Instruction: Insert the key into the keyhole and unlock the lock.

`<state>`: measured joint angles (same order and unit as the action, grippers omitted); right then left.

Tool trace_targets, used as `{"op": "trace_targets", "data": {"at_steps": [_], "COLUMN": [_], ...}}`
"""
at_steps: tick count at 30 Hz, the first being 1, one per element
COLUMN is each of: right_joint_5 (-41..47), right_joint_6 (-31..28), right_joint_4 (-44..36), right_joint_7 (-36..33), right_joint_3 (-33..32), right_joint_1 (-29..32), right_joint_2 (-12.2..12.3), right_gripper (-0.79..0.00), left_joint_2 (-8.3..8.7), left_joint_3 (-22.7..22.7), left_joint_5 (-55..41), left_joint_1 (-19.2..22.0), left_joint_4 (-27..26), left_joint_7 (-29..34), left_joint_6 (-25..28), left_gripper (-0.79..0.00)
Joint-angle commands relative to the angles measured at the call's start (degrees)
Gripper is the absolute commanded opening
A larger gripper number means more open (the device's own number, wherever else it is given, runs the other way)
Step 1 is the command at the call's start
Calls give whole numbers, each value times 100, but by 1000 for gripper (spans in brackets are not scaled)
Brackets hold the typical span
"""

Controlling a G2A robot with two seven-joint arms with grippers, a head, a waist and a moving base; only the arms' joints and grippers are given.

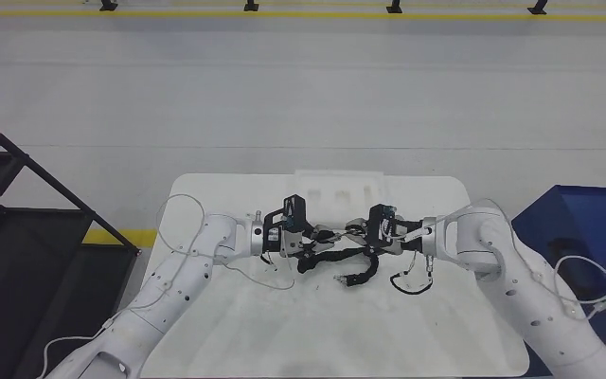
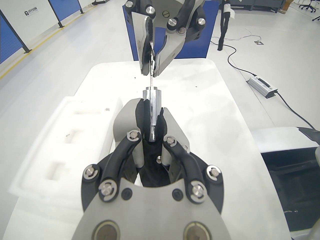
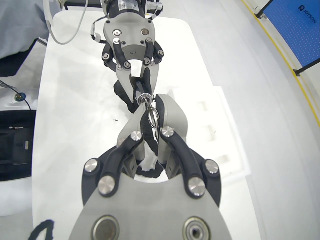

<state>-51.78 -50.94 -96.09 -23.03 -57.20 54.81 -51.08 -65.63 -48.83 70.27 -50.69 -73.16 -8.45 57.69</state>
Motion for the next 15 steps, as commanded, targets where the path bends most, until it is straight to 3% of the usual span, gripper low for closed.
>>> {"op": "trace_targets", "data": {"at_steps": [1, 2, 3, 15], "right_joint_5": [191, 253, 300, 736], "right_joint_6": [-8, -17, -18, 46], "right_joint_4": [4, -4, -16, -124], "right_joint_7": [-137, -204, -256, -388], "right_joint_3": [2, -2, -8, -416], "right_joint_1": [-3, -11, -12, 265], "right_joint_2": [3, 5, 8, 105], "right_gripper": [-723, -480, 0, 0], "left_joint_2": [-5, -9, -12, -88], "left_joint_3": [4, 6, 10, 135], "left_joint_5": [50, 73, 91, 423], "left_joint_1": [-1, -1, 0, 93], "left_joint_4": [12, 19, 26, 354], "left_joint_7": [-33, -48, -63, 43], "left_joint_6": [-21, -36, -43, -378], "left_gripper": [-785, -785, -785, -785]}}
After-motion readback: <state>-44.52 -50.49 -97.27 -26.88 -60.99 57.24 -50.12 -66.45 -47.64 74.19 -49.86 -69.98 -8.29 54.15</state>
